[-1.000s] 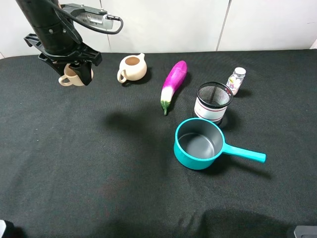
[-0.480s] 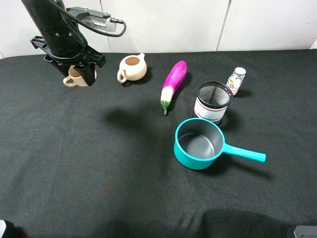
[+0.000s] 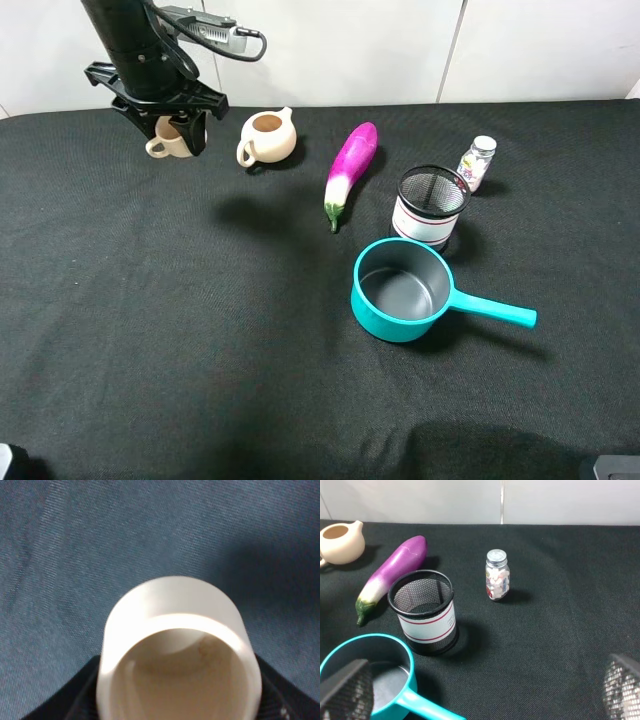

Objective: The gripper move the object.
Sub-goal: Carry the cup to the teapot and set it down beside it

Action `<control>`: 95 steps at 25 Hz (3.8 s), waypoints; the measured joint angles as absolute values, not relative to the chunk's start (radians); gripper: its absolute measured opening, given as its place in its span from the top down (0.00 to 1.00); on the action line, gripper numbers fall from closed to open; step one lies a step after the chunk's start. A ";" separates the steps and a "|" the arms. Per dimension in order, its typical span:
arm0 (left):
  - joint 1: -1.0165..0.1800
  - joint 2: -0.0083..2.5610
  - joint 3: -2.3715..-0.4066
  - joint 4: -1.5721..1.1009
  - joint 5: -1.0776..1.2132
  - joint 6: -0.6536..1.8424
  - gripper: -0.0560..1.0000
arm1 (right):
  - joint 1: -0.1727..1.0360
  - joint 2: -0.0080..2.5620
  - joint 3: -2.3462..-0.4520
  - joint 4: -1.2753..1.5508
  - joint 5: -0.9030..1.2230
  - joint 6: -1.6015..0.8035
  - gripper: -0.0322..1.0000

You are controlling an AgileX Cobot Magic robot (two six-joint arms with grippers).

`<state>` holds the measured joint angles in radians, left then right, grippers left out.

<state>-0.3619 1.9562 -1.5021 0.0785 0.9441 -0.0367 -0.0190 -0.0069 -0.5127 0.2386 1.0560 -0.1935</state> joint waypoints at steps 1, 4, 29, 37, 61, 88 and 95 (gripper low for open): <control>-0.357 1.972 -1.520 0.078 0.949 -0.038 0.44 | -0.019 -0.007 -0.513 0.239 1.056 -0.194 0.30; -0.344 2.013 -1.569 0.078 0.969 -0.039 0.44 | -0.019 -0.007 -0.513 0.239 1.056 -0.194 0.30; -0.296 2.279 -1.845 0.089 1.002 -0.066 0.44 | -0.019 -0.007 -0.513 0.241 1.056 -0.194 0.30; -0.255 2.294 -1.848 0.092 0.977 -0.069 0.44 | -0.019 -0.007 -0.513 0.241 1.056 -0.194 0.30; -0.246 2.379 -1.941 0.043 0.934 -0.069 0.44 | -0.019 -0.007 -0.513 0.241 1.056 -0.194 0.30; -0.246 2.410 -1.943 0.000 0.910 -0.041 0.44 | -0.019 -0.007 -0.513 0.241 1.056 -0.194 0.30; -0.246 2.416 -1.948 0.000 0.911 -0.040 0.44 | -0.019 -0.007 -0.513 0.241 1.056 -0.194 0.30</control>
